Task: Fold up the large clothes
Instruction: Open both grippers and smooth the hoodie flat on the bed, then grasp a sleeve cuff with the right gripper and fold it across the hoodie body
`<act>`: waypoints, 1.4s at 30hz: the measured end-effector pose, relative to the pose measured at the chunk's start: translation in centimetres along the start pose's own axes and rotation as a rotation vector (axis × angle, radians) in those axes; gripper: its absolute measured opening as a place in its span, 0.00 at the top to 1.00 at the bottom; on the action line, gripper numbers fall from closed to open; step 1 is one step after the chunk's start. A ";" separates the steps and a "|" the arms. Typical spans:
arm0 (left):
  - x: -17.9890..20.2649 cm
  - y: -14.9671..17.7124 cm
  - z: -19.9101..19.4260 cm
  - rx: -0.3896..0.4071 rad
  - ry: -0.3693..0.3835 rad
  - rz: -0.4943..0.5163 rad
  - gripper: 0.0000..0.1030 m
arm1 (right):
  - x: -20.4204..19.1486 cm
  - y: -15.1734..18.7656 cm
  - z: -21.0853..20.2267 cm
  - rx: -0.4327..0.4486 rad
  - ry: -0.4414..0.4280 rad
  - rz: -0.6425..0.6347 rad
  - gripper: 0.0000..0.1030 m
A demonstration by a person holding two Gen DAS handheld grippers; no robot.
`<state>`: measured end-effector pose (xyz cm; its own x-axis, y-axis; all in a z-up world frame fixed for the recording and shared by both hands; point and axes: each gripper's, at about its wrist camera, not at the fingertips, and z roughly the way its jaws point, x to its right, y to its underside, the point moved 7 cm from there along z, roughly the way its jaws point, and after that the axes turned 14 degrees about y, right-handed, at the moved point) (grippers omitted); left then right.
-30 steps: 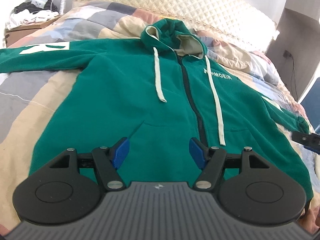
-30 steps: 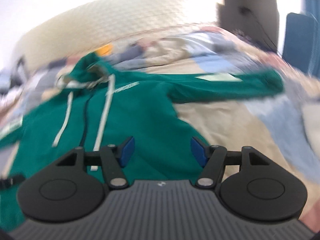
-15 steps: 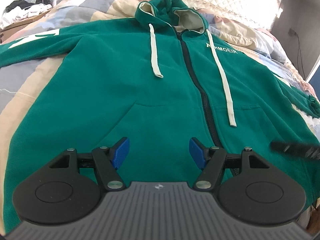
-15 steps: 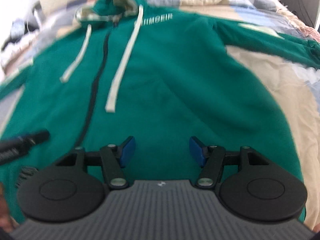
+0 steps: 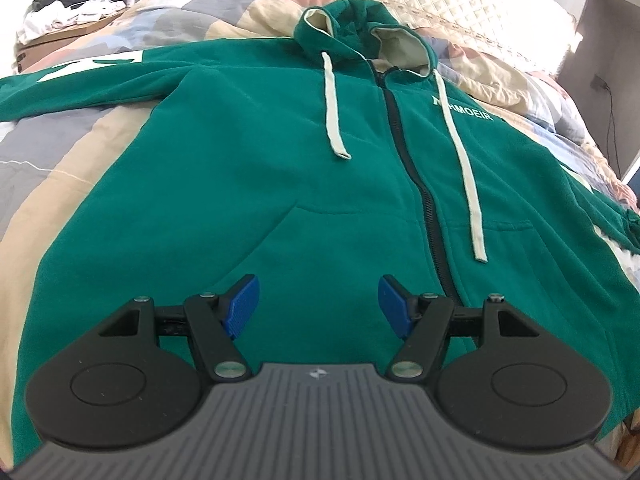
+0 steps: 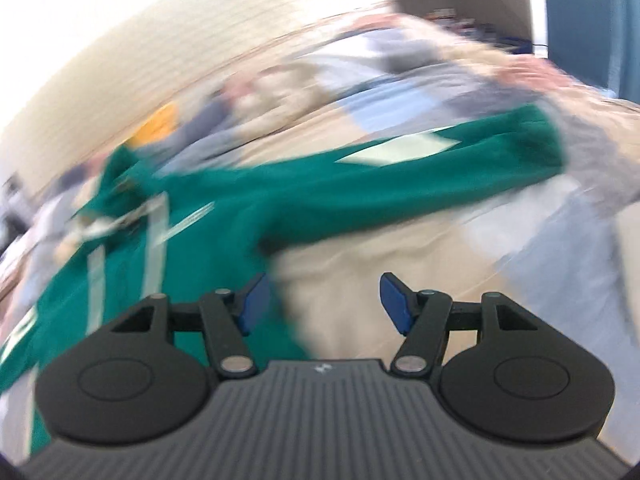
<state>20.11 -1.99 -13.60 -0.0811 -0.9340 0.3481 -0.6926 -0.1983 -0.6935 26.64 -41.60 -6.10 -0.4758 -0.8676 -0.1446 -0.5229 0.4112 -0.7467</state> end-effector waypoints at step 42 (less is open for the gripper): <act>-1.2 -2.5 4.4 0.000 -0.061 -0.060 0.26 | 20.0 -20.6 13.3 0.350 0.137 0.439 0.85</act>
<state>25.08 -1.69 -15.05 0.0044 -0.9368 0.3499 -0.6948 -0.2545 -0.6727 37.26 -71.14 -2.23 -0.6948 -0.5827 -0.4215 -0.0017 0.5874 -0.8093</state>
